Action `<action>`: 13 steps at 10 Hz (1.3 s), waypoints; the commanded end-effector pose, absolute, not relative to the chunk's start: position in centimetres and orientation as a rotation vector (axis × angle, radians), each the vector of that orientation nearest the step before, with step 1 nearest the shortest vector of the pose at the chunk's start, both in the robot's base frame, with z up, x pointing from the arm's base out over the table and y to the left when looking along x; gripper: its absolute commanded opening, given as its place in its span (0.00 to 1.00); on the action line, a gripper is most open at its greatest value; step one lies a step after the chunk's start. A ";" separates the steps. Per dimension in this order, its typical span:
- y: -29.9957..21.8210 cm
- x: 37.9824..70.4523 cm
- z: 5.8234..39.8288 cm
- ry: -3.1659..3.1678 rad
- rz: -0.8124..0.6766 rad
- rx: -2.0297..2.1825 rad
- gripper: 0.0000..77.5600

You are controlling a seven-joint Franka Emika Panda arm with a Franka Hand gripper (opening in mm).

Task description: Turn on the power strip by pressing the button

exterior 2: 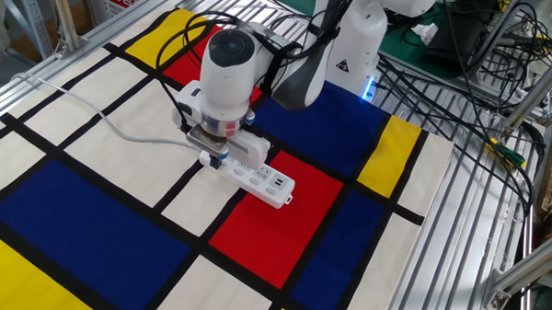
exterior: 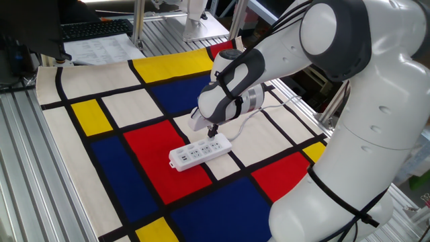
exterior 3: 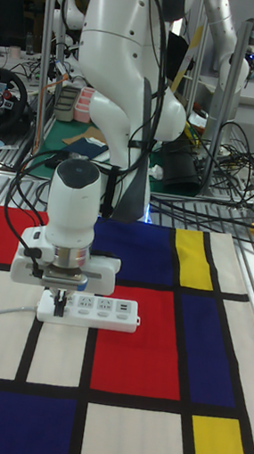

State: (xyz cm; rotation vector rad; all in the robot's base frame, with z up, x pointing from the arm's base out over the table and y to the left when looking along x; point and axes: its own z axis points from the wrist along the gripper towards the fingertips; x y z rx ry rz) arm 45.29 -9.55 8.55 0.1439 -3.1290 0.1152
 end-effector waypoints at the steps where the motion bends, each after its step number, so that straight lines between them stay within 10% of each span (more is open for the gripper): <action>1: -9.4 43.3 9.4 -3.053 0.107 0.134 0.00; 13: -9.1 42.4 8.0 -3.047 0.165 0.136 0.00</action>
